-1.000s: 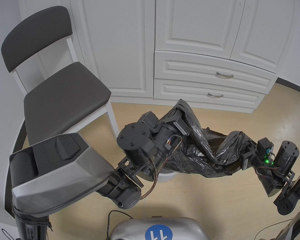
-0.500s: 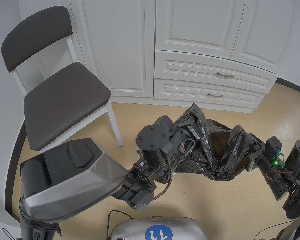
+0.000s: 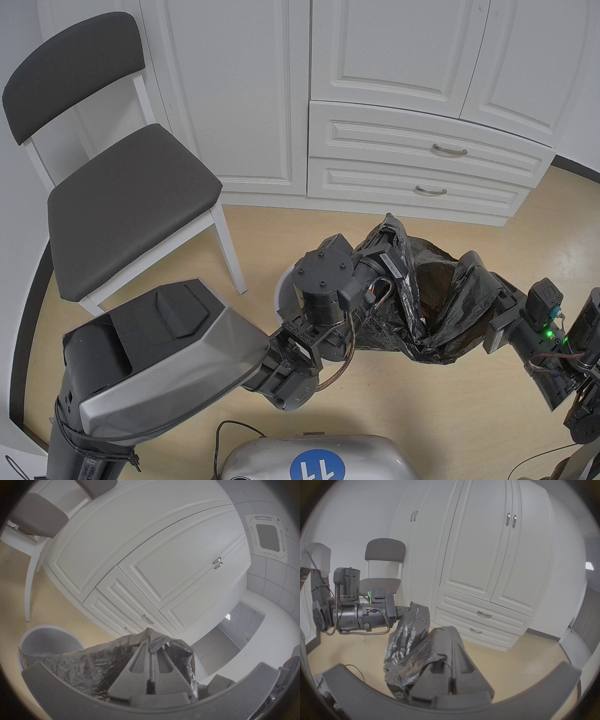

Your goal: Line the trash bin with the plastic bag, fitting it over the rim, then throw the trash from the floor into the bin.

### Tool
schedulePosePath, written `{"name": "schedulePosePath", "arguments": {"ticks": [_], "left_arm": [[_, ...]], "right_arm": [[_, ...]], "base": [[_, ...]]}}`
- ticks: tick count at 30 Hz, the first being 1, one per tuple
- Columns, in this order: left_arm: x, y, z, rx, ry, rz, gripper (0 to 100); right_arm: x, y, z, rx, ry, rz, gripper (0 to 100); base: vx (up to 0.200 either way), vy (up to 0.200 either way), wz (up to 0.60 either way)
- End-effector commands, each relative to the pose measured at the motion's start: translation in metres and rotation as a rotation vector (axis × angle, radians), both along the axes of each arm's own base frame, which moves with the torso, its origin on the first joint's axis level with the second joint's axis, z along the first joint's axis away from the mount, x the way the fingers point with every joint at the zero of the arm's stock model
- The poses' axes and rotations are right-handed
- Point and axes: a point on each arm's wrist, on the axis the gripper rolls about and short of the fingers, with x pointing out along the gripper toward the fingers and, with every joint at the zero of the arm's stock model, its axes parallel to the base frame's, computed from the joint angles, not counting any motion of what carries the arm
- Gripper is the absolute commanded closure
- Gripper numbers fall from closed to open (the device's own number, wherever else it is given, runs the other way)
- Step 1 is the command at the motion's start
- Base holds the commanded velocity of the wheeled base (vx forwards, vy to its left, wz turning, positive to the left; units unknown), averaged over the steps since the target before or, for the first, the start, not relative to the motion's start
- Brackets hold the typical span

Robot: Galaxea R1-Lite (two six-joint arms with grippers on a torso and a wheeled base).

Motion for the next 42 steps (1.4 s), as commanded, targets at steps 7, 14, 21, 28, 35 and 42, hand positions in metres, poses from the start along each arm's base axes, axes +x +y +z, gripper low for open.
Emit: {"name": "schedulePosePath", "arguments": {"ticks": [7, 14, 21, 28, 35, 42], "left_arm": [[-0.008, 0.052, 0.002, -0.035, -0.017, 0.092, 100], [-0.002, 0.076, 0.008, -0.04, -0.02, 0.14, 100], [0.01, 0.082, 0.001, -0.044, 0.001, 0.155, 100], [0.003, 0.046, 0.005, -0.014, 0.007, 0.065, 100], [-0.003, 0.011, 0.01, 0.017, 0.035, 0.003, 100], [0.008, -0.008, -0.016, 0.054, 0.067, -0.006, 100]], "right_arm": [[0.031, 0.064, -0.025, 0.23, 0.117, 0.147, 100], [0.042, 0.103, -0.048, 0.385, 0.171, 0.227, 100], [0.042, 0.109, -0.059, 0.406, 0.215, 0.235, 100], [0.035, 0.053, -0.013, 0.34, 0.052, 0.18, 100], [0.017, 0.027, 0.012, 0.29, 0.079, 0.163, 100], [0.011, 0.024, 0.012, 0.266, 0.118, 0.188, 100]], "base": [[0.0, 0.0, 0.0], [0.0, 0.0, 0.0], [0.0, 0.0, 0.0], [0.0, 0.0, 0.0], [0.0, 0.0, 0.0], [0.0, 0.0, 0.0]]}}
